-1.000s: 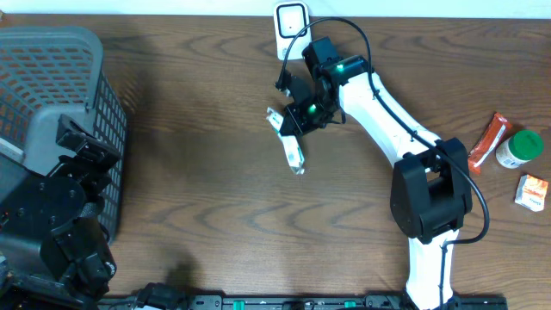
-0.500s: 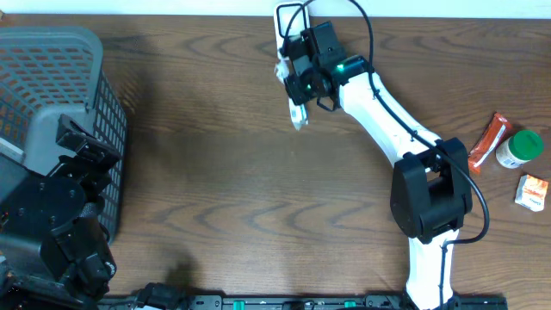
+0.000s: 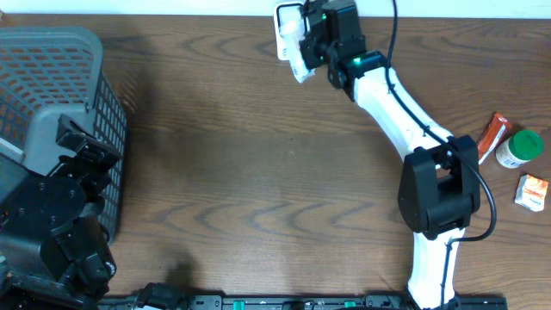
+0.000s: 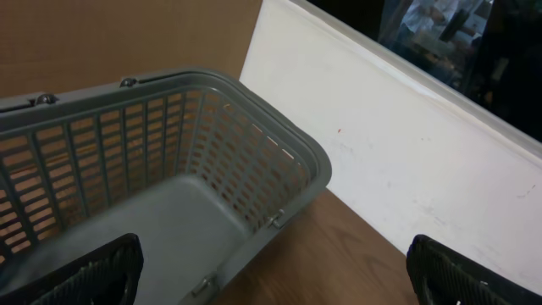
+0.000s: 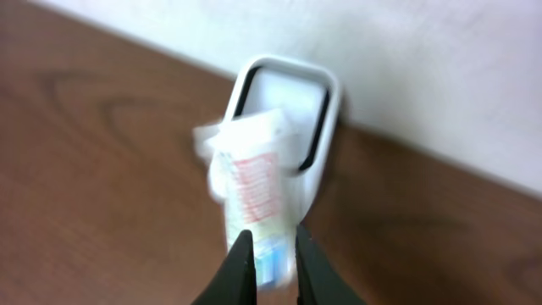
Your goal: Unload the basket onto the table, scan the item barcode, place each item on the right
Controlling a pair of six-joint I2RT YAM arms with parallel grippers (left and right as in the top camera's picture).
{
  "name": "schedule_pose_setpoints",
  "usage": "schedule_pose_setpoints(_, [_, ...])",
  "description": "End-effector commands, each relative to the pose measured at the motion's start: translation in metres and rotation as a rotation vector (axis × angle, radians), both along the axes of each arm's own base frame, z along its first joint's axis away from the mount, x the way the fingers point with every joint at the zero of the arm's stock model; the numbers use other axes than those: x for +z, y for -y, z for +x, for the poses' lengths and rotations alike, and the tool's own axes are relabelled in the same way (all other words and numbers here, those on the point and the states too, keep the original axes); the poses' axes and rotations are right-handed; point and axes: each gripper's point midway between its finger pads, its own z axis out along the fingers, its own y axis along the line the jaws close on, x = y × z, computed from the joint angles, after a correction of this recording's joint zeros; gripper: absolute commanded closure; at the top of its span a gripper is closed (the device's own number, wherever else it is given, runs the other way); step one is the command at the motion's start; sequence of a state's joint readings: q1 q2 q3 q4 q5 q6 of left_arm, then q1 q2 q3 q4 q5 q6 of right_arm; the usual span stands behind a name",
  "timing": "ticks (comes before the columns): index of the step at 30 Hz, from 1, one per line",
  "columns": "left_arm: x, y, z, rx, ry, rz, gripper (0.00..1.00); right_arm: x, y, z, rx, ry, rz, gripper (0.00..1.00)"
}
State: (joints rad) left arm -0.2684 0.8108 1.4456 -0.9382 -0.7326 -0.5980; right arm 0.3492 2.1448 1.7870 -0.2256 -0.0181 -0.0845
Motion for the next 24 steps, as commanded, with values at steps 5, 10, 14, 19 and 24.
schedule_pose_setpoints(5, [0.000,-0.003,-0.001,0.014,-0.009,0.016,0.00,-0.018,0.026,0.018,-0.058,-0.011,-0.011,0.85])
schedule_pose_setpoints(10, [0.000,-0.003,-0.001,0.014,-0.009,0.016,0.00,-0.050,0.017,-0.013,0.026,-0.163,-0.083,0.43])
schedule_pose_setpoints(14, [0.000,-0.003,-0.001,0.014,-0.009,0.016,0.00,-0.077,0.006,-0.032,0.084,-0.258,-0.112,0.15])
schedule_pose_setpoints(19, [0.000,-0.003,-0.001,0.014,-0.009,0.016,0.00,-0.088,-0.018,-0.045,0.059,-0.315,-0.057,0.07])
schedule_pose_setpoints(24, [0.000,-0.003,-0.001,0.014,-0.009,0.016,0.00,-0.081,-0.074,-0.056,0.128,-0.251,-0.043,0.34])
